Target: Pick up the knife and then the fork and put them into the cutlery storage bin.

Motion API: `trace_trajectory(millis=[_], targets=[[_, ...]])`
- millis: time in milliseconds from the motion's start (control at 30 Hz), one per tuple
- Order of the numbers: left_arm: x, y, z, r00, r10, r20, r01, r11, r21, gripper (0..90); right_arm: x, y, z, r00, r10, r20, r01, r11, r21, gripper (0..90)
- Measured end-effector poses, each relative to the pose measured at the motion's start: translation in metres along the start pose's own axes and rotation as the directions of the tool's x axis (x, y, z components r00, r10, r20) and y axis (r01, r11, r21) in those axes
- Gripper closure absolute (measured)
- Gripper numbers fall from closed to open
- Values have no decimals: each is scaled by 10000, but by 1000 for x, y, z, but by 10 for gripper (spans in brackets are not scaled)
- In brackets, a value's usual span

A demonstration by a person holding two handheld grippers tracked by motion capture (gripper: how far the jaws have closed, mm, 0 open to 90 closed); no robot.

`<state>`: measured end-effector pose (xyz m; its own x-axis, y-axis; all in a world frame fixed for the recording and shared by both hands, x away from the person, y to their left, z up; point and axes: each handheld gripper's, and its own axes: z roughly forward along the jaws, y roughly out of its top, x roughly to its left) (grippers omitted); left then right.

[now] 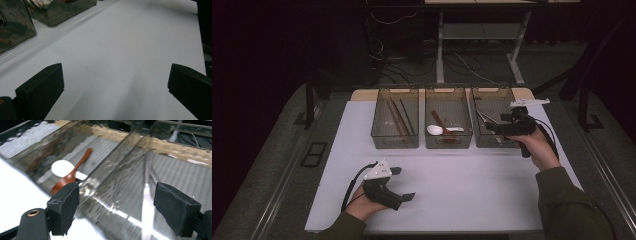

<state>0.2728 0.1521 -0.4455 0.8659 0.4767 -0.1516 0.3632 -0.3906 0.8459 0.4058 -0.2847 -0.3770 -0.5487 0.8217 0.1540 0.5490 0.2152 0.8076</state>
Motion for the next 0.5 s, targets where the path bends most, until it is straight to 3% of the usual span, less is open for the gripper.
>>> trace_trajectory(millis=[500], targets=[[1, 0, -1, 10000, -15, -50, 15, 10000, -82, 0, 46, -44, -22, 9868, -1187, -1105, 1151, 9926, -382, 185]])
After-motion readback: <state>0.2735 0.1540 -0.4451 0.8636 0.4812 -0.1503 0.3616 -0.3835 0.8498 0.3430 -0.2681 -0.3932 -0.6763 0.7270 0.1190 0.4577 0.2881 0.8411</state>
